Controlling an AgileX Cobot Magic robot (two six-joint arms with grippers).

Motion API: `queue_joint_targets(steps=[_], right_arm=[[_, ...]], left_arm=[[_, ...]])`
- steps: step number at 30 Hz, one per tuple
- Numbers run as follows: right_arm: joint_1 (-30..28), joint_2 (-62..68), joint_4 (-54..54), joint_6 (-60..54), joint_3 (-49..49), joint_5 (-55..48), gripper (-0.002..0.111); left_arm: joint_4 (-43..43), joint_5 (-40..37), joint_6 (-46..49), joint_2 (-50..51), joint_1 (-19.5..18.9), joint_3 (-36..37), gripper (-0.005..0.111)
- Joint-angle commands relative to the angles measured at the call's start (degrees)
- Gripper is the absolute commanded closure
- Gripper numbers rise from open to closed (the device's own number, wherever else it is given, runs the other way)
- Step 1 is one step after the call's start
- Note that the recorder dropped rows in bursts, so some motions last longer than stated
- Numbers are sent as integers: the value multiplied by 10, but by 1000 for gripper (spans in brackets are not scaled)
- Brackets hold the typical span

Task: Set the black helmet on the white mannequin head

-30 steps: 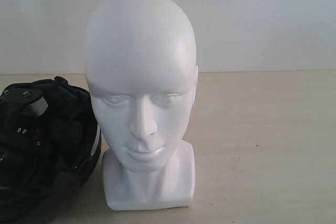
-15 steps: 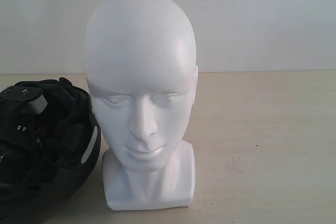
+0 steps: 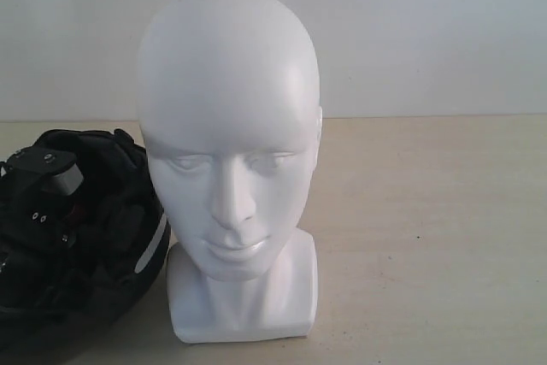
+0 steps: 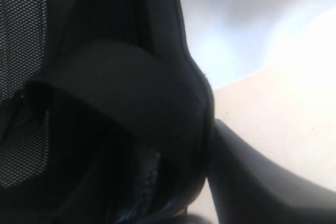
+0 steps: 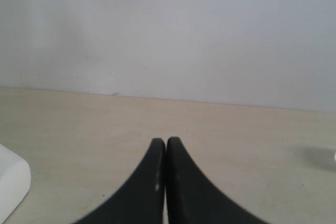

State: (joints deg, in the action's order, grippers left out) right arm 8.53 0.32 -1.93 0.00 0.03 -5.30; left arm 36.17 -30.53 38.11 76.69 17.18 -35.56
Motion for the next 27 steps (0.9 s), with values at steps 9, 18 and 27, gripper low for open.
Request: queue_joint_targets(steps=[9,18,27], right_arm=[[0,-3,-1,0,0,3,108],[0,-3,-1,0,0,3,108],[0,-3,-1,0,0,3,108]], left_arm=[[-38,-20,5,0,1,1,59],[-71,-8,-7,11,1,1,71],[-73,-3,-6,18,1,1,90]])
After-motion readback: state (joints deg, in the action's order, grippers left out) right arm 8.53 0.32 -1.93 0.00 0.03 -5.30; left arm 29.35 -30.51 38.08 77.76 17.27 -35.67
